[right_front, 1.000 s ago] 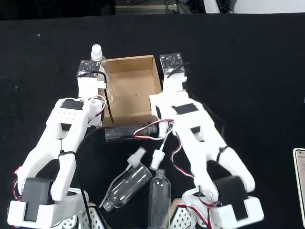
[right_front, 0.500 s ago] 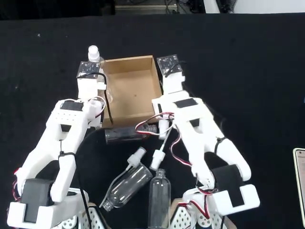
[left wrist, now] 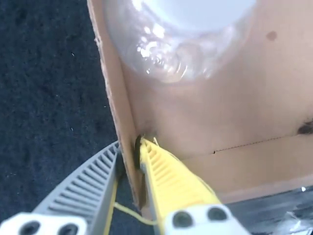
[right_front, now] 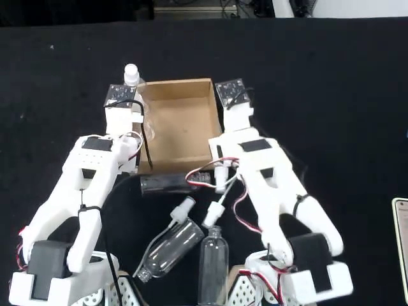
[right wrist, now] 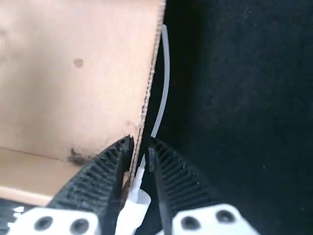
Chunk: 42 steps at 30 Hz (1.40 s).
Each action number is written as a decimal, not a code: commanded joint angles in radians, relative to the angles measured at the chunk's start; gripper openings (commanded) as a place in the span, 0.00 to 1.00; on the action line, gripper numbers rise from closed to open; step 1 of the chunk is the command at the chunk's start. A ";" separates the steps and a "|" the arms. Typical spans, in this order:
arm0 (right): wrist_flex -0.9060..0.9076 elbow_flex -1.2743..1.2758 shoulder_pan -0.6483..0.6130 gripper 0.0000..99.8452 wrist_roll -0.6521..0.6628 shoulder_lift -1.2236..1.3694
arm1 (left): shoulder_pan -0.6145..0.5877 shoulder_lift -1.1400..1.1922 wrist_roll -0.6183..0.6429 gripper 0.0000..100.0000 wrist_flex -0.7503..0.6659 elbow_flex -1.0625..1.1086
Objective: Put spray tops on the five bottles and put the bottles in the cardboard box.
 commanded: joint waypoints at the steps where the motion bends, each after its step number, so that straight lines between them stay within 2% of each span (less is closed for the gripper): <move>1: 0.009 0.019 0.006 0.01 0.003 -0.091 | 0.004 -0.038 -0.006 0.04 -0.006 -0.007; 5: 0.009 0.030 -0.031 0.01 0.003 -0.101 | 0.001 -0.041 -0.002 0.04 0.000 -0.005; 15: 0.009 0.028 -0.032 0.01 0.003 -0.099 | 0.002 -0.043 -0.002 0.04 0.040 -0.016; 19: 0.009 0.027 -0.032 0.11 0.003 -0.099 | 0.002 -0.043 -0.002 0.04 0.040 -0.016; 21: 0.006 0.025 -0.032 0.16 0.006 -0.101 | 0.001 -0.043 -0.002 0.07 0.041 -0.016; 23: 0.002 0.022 -0.032 0.19 0.011 -0.107 | 0.001 -0.043 -0.002 0.14 0.044 -0.016; 26: 0.005 0.002 -0.034 0.20 0.011 -0.107 | -0.001 -0.043 -0.003 0.24 0.048 -0.016; 29: 0.002 -0.015 -0.032 0.20 0.011 -0.108 | -0.001 -0.043 -0.008 0.24 0.060 -0.035; 34: 0.009 -0.047 -0.025 0.20 0.009 -0.108 | -0.019 -0.043 -0.009 0.23 0.216 -0.162; 38: 0.011 -0.033 -0.025 0.20 0.006 -0.153 | -0.081 -0.043 -0.009 0.23 0.341 -0.278; 42: 0.009 0.012 -0.032 0.20 0.003 -0.254 | -0.108 -0.043 -0.011 0.23 0.410 -0.352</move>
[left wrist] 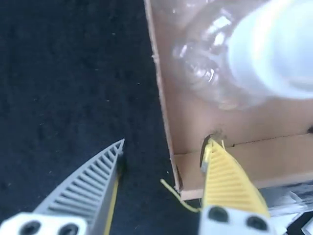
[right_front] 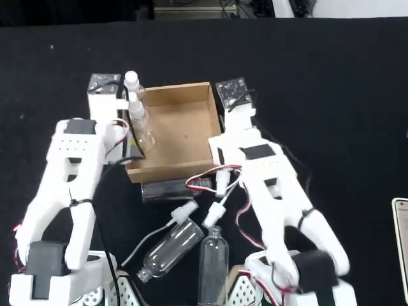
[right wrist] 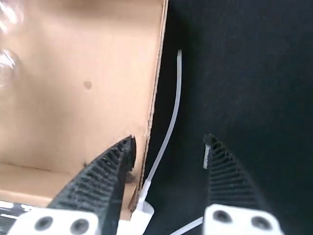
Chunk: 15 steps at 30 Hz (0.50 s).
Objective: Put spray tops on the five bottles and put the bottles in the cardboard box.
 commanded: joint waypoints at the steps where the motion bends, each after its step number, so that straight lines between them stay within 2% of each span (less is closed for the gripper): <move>1: 0.008 -0.004 -0.017 0.20 0.002 -0.145 | -0.031 -0.043 -0.018 0.23 0.077 -0.130; 5: 0.012 0.045 -0.009 0.20 0.006 -0.272 | -0.030 -0.043 -0.089 0.23 0.143 -0.177; 9: 0.104 0.054 -0.006 0.20 0.008 -0.389 | -0.054 -0.043 -0.133 0.23 0.236 -0.242; 12: 0.161 0.054 0.049 0.20 0.008 -0.441 | -0.074 -0.043 -0.175 0.23 0.327 -0.298; 15: 0.192 0.054 0.152 0.20 0.008 -0.453 | -0.082 -0.043 -0.279 0.23 0.434 -0.348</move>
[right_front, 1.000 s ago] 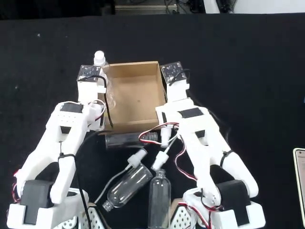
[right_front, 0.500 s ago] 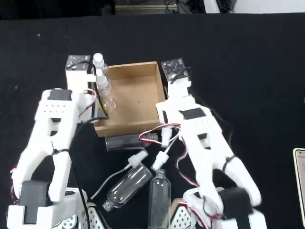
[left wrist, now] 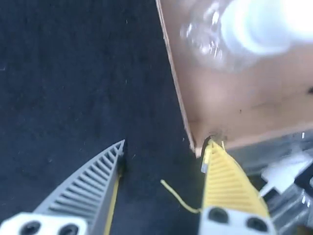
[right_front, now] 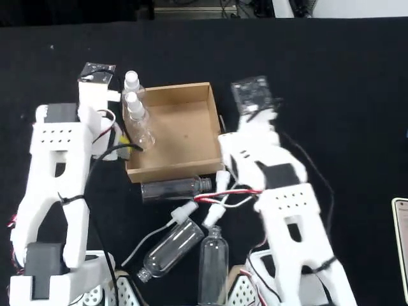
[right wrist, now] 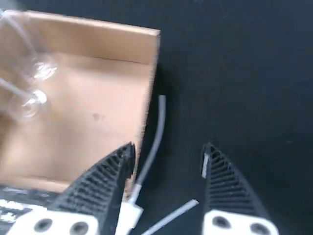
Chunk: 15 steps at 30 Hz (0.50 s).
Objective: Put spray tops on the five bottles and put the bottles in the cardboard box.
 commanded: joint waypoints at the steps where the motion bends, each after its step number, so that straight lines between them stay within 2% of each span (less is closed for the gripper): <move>1: 0.026 -0.008 0.129 0.20 0.006 -0.051 | -0.021 -0.043 -0.166 0.23 0.164 -0.120; 5: 0.074 -0.035 0.278 0.20 0.008 -0.053 | 0.002 -0.046 -0.376 0.23 0.336 -0.150; 9: 0.166 -0.053 0.414 0.20 0.009 -0.053 | 0.071 -0.132 -0.474 0.23 0.358 -0.105; 12: 0.226 -0.033 0.468 0.20 0.009 -0.053 | 0.205 -0.252 -0.511 0.23 0.358 -0.056; 15: 0.244 0.016 0.496 0.20 0.009 -0.056 | 0.394 -0.359 -0.508 0.23 0.356 0.013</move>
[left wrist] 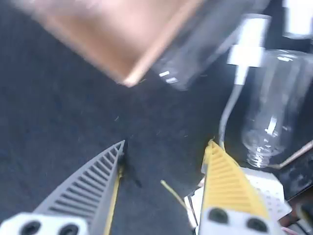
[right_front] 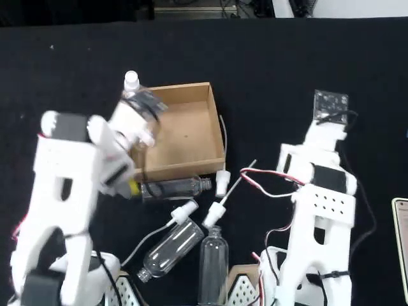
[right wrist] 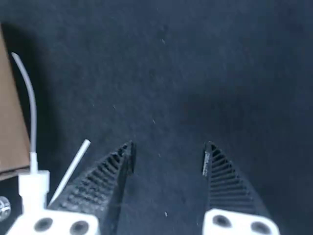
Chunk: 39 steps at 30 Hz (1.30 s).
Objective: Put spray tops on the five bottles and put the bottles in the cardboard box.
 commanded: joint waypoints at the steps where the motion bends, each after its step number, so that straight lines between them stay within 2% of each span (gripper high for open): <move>1: 0.017 0.031 0.049 0.20 0.009 -0.047 | 0.278 -0.180 -0.017 0.23 0.009 0.082; 4: 0.017 0.082 0.057 0.20 0.008 -0.050 | 0.409 -0.190 -0.008 0.23 -0.037 0.173; 11: -0.032 0.157 0.057 0.20 0.008 -0.044 | 0.518 -0.190 0.038 0.24 -0.325 0.378; 17: -0.181 0.271 0.058 0.20 0.008 -0.044 | 0.475 -0.190 0.038 0.24 -0.511 0.458; 28: -0.187 0.277 0.057 0.20 0.008 -0.044 | 0.456 -0.189 0.037 0.24 -0.747 0.590; 36: -0.187 0.277 0.057 0.20 0.008 -0.044 | 0.369 -0.150 0.032 0.24 -0.816 0.601; 39: -0.187 0.277 0.057 0.20 0.008 -0.044 | 0.372 -0.086 0.031 0.24 -0.816 0.601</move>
